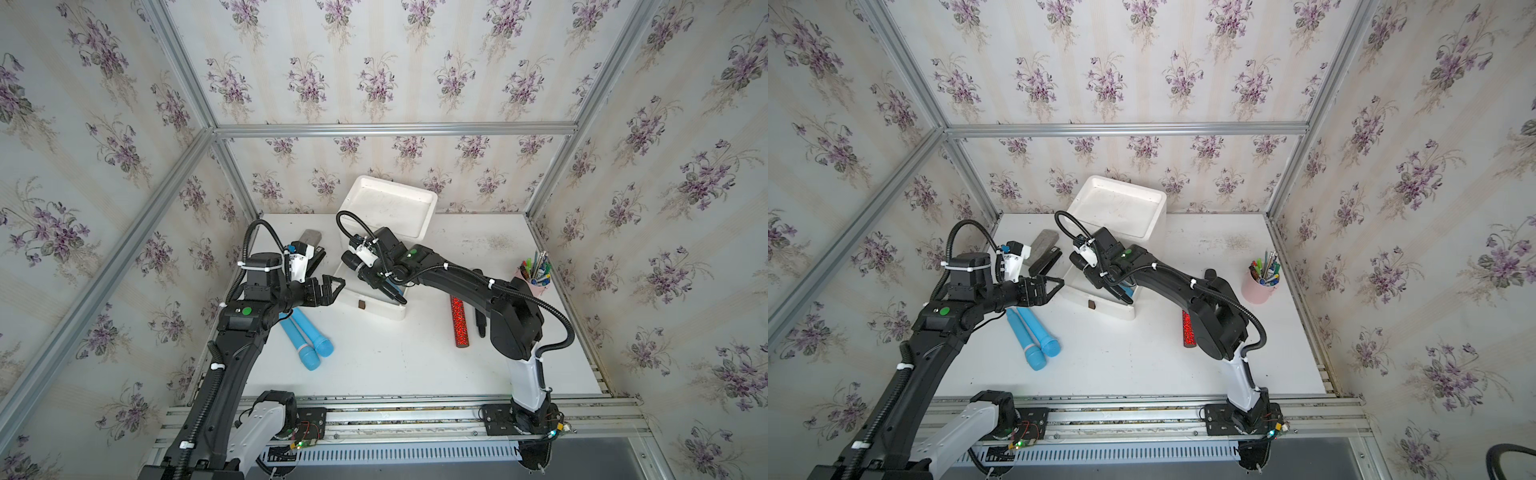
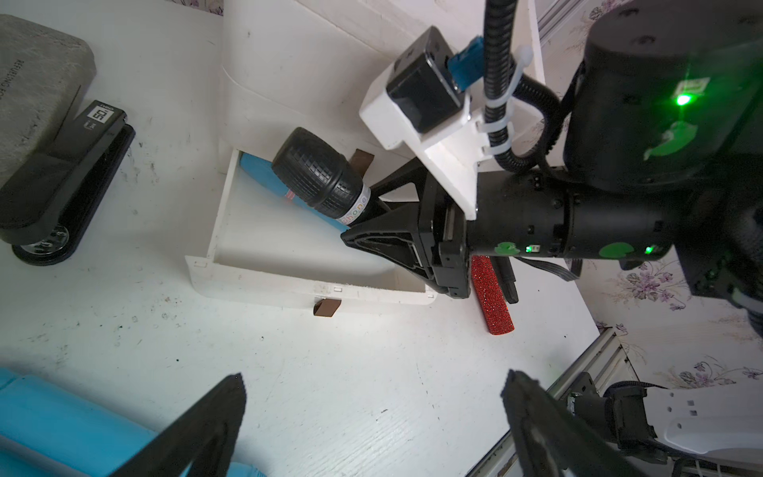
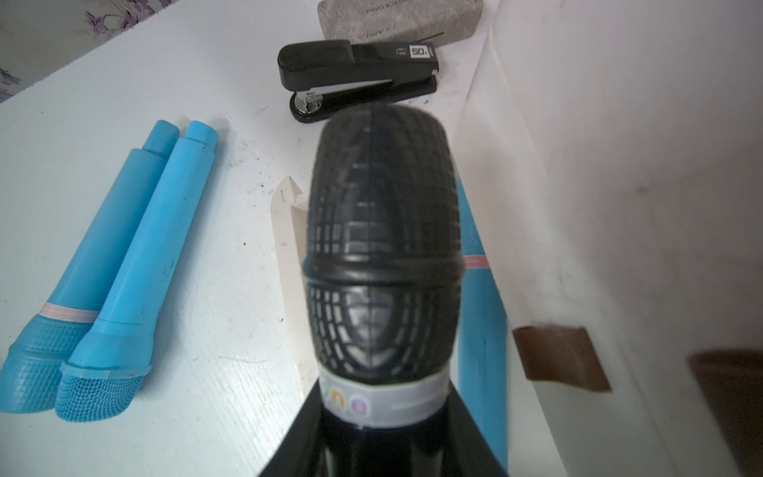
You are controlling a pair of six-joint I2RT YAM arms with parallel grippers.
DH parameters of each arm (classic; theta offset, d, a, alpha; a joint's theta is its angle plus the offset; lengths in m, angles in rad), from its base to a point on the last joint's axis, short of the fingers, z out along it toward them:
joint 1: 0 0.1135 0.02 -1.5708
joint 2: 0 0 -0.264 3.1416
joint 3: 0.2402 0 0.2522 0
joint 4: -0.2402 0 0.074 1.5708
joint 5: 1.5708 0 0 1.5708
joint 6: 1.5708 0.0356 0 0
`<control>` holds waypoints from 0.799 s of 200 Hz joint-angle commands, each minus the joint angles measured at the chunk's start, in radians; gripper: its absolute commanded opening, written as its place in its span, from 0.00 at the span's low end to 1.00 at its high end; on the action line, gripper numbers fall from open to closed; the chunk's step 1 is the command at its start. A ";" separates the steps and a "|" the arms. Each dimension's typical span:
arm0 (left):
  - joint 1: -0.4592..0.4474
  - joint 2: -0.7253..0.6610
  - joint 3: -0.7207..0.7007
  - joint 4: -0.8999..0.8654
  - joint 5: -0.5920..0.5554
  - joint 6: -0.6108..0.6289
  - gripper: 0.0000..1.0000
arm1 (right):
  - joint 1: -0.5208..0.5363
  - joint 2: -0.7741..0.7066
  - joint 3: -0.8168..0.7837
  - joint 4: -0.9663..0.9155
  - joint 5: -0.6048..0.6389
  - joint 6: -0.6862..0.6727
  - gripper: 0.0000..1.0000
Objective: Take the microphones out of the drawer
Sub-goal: Place the microphone at the center of the board.
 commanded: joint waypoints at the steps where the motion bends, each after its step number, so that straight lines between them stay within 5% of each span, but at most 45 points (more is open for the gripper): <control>1: 0.001 -0.001 0.013 0.018 -0.015 0.007 0.99 | 0.002 -0.050 -0.051 0.066 -0.019 0.034 0.00; 160: 0.004 0.022 0.026 0.019 -0.032 0.001 0.99 | 0.004 -0.545 -0.815 0.377 -0.001 0.204 0.00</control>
